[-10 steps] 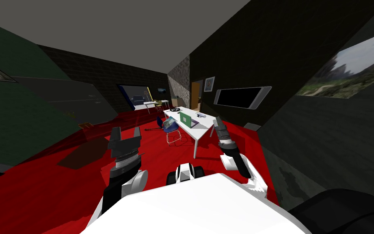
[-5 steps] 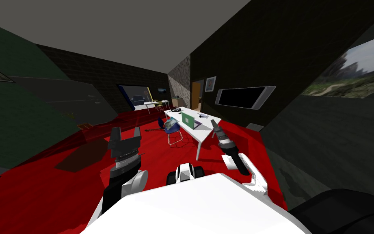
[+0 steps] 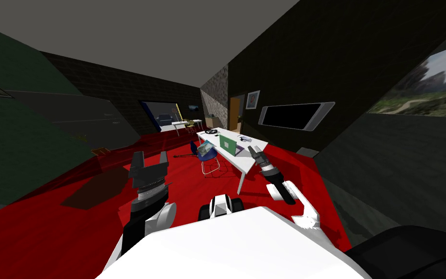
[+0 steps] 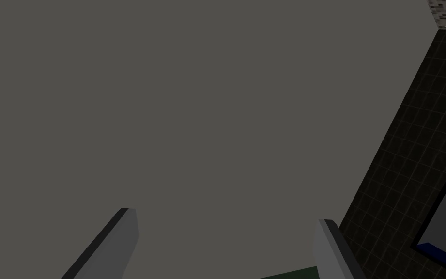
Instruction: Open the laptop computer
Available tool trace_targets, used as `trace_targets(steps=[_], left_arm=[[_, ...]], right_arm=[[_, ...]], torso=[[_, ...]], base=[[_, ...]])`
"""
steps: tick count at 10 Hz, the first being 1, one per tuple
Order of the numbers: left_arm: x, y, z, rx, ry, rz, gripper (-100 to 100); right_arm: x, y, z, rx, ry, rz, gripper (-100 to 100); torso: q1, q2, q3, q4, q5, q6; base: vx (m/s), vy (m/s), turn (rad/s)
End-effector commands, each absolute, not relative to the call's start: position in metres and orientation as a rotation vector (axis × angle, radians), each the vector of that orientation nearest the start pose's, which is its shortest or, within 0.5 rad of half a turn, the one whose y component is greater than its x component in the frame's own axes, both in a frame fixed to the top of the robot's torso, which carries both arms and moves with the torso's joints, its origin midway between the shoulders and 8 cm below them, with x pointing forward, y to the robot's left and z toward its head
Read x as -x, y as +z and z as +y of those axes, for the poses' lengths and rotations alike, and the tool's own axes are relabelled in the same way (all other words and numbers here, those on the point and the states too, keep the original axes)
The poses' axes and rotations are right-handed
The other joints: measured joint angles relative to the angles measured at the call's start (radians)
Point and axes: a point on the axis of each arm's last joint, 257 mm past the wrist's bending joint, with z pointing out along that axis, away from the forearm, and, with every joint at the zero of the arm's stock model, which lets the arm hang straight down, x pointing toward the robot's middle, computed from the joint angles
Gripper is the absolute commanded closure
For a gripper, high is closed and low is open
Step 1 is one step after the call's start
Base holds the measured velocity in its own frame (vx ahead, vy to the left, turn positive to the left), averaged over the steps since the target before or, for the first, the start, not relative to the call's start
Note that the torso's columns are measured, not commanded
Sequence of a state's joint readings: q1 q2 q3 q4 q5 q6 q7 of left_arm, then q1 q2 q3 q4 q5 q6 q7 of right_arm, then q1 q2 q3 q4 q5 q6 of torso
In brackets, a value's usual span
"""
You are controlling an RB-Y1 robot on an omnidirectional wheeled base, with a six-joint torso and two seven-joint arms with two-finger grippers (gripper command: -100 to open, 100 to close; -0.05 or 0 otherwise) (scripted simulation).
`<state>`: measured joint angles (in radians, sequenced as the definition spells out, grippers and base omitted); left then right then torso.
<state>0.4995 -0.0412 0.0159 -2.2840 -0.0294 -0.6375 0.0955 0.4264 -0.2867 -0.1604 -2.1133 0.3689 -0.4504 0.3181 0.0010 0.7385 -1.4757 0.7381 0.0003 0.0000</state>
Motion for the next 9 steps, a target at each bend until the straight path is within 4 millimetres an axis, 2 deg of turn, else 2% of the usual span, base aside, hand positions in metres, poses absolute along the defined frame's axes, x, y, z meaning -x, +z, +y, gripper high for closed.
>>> trace_targets(steps=[1, 5, 6, 9], left_arm=[[-0.317, 0.051, 0.279, 0.578, -1.386, 0.476, 0], [-0.317, 0.051, 0.279, 0.578, -1.386, 0.476, 0], [-0.317, 0.051, 0.279, 0.578, -1.386, 0.476, 0], [-0.317, 0.051, 0.279, 0.578, -1.386, 0.476, 0]], right_arm=[[-0.396, -0.054, -0.300, -0.052, 0.459, 1.143, -100], [-0.412, -0.089, -0.324, 0.100, 0.213, 1.252, -100], [-0.412, -0.089, -0.324, 0.104, 0.208, 1.251, -100], [-0.422, -0.114, -0.348, 0.232, 0.017, 1.322, -100]], torso=[[-0.002, 0.001, 0.000, 0.000, 0.000, 0.000], [0.000, -0.002, -0.002, -0.001, 0.000, 0.000], [0.000, -0.001, -0.001, 0.000, 0.000, 0.000], [0.000, 0.001, 0.001, 0.000, 0.000, 0.000]], base=[[0.065, 0.070, 0.001], [0.106, 0.095, -0.002], [0.068, 0.073, 0.002], [0.068, 0.091, -0.002]])
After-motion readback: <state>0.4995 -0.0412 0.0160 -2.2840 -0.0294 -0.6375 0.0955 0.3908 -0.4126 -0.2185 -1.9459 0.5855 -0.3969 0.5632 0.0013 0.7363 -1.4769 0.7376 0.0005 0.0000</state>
